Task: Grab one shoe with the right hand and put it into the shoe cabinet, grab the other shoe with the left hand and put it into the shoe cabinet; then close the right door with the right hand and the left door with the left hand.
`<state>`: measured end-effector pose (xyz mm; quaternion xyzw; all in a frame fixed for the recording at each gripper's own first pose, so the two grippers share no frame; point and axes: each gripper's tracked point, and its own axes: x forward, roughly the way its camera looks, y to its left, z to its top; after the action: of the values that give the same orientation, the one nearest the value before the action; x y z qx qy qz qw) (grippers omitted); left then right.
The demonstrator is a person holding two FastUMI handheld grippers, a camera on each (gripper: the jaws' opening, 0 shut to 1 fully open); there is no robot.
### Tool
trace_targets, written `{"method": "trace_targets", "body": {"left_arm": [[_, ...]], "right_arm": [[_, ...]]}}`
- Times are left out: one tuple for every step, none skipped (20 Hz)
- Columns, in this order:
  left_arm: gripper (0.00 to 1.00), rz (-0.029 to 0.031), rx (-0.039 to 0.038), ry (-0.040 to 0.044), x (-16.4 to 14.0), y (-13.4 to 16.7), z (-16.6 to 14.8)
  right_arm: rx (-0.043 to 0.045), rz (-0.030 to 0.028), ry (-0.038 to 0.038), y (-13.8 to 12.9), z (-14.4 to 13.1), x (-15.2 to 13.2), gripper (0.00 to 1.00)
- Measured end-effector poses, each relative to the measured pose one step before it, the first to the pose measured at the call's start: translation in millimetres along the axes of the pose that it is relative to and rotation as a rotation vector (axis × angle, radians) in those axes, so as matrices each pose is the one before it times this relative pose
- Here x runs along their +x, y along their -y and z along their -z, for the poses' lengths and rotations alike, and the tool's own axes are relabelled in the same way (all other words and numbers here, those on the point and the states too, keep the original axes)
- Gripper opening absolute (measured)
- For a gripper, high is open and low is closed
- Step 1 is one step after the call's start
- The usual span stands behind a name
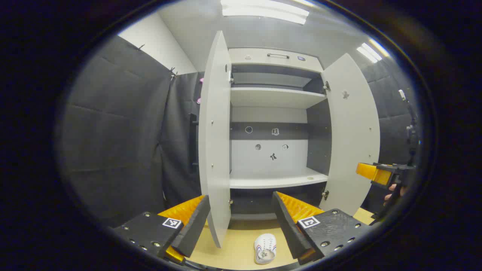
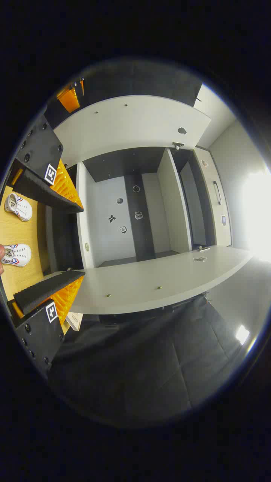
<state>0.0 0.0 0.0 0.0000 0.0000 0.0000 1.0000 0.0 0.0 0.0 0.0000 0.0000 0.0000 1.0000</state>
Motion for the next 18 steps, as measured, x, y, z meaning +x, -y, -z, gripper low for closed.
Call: {"method": "trace_targets", "body": {"left_arm": [[0.94,-0.00238,-0.00037,0.00153,-1.32,-0.81,-0.52],[0.94,-0.0007,-0.0002,0.00167,-0.49,-0.97,0.69],[0.94,0.00472,-0.0022,-0.0005,-0.24,0.4,1.87],[0.94,0.00712,-0.00386,-0.00242,-0.79,0.12,2.16],[0.94,0.00524,-0.00327,-0.00705,-0.85,-0.56,2.75],[0.94,0.00376,-0.00357,-0.00728,-1.42,-0.58,3.09],[0.94,0.00382,-0.00335,-0.00449,-0.45,-0.74,3.04],[0.94,0.00126,0.00319,-0.00443,-0.25,-0.86,3.22],[0.94,-0.00846,0.01239,-0.00583,-1.47,-2.94,3.28],[0.94,-0.00753,0.01643,-0.00434,-0.32,-2.14,3.3],[0.95,0.00022,0.01479,-0.00235,-0.99,0.72,2.11],[0.94,0.0047,0.01039,-0.0017,-0.11,1.11,2.11],[0.94,0.00636,0.00489,-0.0029,-1.31,2.35,1.98],[0.94,0.00925,-0.001,-0.0017,-0.68,2.51,0.88],[0.94,0.01175,-0.00542,0.00139,-1.02,2.84,1.44],[0.94,0.0134,-0.00738,0.00107,-0.95,3.32,0.97],[0.94,0.01462,-0.00791,-0.00152,-0.4,3.59,2.52],[0.94,0.01603,-0.00816,-0.00376,-0.73,3.58,2.06]], "right_arm": [[-0.00971,-0.00281,-0.00537,-0.81,1.3,-1.08,0.96],[-0.00482,0.00634,-0.0117,1.17,2.07,-1.0,0.96],[-0.00065,0.01034,-0.01278,2.22,2.4,-0.67,0.92],[0.00162,0.01121,-0.0098,2.93,2.5,-1.09,0.92],[0.0053,0.00886,-0.01098,2.0,3.42,-0.86,0.96],[0.00904,0.00713,-0.01082,1.81,1.92,-0.7,0.96],[0.01229,0.00722,-0.00598,2.24,0.81,-1.22,0.96],[0.01515,0.01071,-0.00354,3.19,0.95,-1.87,0.96],[0.01482,0.01044,-0.0038,2.47,-0.07,-1.89,0.96],[0.00485,0.00648,-0.00125,2.19,1.19,-2.42,0.96],[-0.00555,0.01231,0.00149,3.63,0.49,-2.95,0.96],[-0.01091,0.01925,0.00021,5.08,0.74,-1.57,0.96],[-0.01383,0.01584,-0.00202,3.76,1.41,-2.11,0.96],[-0.0131,0.00953,-0.00859,2.84,2.68,-1.72,0.96],[-0.00765,0.0053,-0.01283,1.96,3.33,-1.61,0.96],[-0.00073,0.00279,-0.01252,1.13,3.08,-0.52,0.96],[0.00331,-0.00057,-0.00908,0.26,2.28,-1.36,0.96],[0.00435,-0.00053,-0.00803,0.35,1.87,-1.06,0.96]]}}
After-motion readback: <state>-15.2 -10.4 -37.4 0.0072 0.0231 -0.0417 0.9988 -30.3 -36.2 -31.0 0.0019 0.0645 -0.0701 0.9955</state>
